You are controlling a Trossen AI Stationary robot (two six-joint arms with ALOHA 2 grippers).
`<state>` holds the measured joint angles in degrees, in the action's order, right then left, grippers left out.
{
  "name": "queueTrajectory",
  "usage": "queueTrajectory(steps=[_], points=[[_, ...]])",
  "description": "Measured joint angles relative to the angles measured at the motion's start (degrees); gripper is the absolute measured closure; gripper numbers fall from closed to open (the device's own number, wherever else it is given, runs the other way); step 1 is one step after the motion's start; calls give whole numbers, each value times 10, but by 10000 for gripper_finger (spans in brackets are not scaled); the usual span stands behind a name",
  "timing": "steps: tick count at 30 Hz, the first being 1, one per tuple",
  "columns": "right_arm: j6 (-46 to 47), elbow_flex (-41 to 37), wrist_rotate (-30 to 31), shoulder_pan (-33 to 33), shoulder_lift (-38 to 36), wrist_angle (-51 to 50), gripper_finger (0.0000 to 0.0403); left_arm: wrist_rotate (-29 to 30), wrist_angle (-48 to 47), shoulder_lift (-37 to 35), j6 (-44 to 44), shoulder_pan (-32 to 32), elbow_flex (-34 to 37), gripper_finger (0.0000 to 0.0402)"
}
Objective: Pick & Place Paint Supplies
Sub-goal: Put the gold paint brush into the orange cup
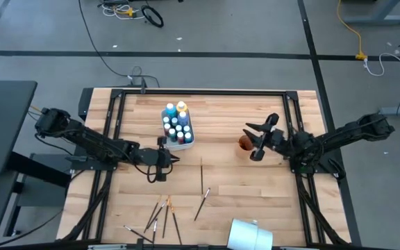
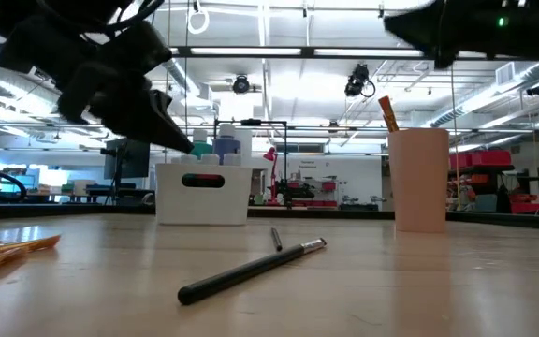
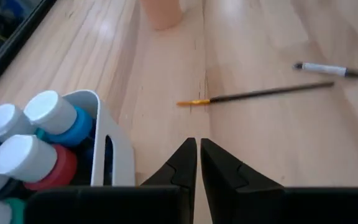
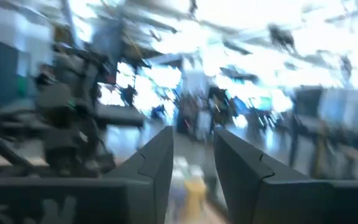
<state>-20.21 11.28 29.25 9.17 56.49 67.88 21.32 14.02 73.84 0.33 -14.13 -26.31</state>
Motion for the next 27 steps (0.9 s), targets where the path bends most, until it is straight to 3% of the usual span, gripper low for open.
queueTrajectory(steps=[5,9,16,21,27], points=[[-19,47,-71,0,0,-43,284,-29,-56,0,-43,-1,-61,349],[-30,72,-66,0,0,-109,284,-41,-178,3,-95,-7,-136,320],[-28,77,-61,0,0,-132,283,-68,-396,4,-361,-40,-218,283],[-28,77,-63,0,0,-132,283,-87,-417,17,-486,-89,-221,282],[-28,77,-77,0,0,-130,283,-82,-452,73,-529,-135,-255,283]])
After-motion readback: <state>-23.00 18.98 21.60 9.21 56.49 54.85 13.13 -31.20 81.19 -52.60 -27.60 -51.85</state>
